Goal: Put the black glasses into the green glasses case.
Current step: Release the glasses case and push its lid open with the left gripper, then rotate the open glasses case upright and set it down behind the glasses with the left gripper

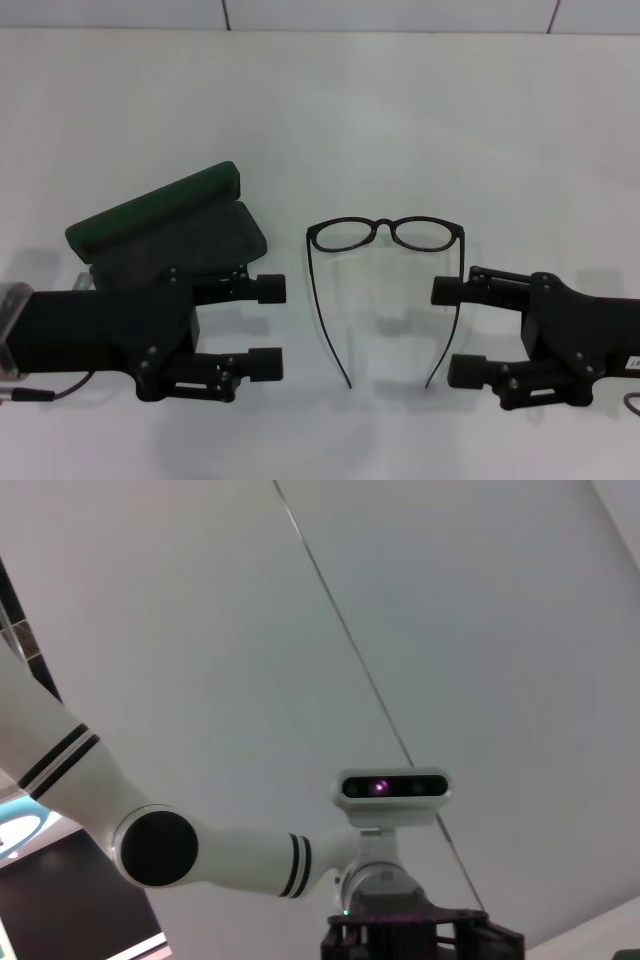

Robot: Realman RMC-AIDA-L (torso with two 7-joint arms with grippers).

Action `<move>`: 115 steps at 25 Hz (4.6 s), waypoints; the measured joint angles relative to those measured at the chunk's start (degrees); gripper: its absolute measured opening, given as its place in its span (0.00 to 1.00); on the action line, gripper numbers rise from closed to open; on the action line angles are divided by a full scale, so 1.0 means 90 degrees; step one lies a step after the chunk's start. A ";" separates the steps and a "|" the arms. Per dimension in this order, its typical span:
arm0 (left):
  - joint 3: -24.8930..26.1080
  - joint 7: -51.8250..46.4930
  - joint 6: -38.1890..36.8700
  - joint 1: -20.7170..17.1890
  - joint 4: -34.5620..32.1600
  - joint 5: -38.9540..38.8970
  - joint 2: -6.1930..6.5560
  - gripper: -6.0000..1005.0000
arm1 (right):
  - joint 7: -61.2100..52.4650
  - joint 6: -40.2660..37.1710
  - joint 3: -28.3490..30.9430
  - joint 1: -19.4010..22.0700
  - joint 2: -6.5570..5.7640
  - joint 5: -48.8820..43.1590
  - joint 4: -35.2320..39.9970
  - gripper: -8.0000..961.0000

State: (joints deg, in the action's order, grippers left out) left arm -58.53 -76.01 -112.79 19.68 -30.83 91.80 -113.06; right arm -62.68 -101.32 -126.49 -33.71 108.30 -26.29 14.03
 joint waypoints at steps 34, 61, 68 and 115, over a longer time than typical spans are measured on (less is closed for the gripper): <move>-0.1214 -0.5273 0.2375 0.1061 -0.6433 0.6680 -0.0739 0.75 | 0.0513 0.0034 0.0979 0.0599 0.0118 0.0013 -0.0552 0.89; -0.1729 -0.5919 0.2549 0.1411 -0.5531 0.7564 -0.0744 0.56 | 0.0641 0.0119 0.0988 0.0769 0.0206 0.0023 -0.0563 0.88; -0.1730 -0.6044 0.2507 0.1339 -0.5925 0.7589 -0.0748 0.30 | 0.0655 0.0050 0.0988 0.0825 0.0243 0.0019 -0.0563 0.87; -0.5045 -0.5535 0.5795 0.2886 -0.4238 0.7087 -0.0808 0.21 | 0.0863 -0.0040 0.0989 0.1077 0.0353 0.0016 -0.0636 0.86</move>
State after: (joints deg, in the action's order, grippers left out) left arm -103.94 -125.82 -60.63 45.66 -68.98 155.59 -120.33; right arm -54.91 -101.68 -117.59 -24.02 111.47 -26.15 8.31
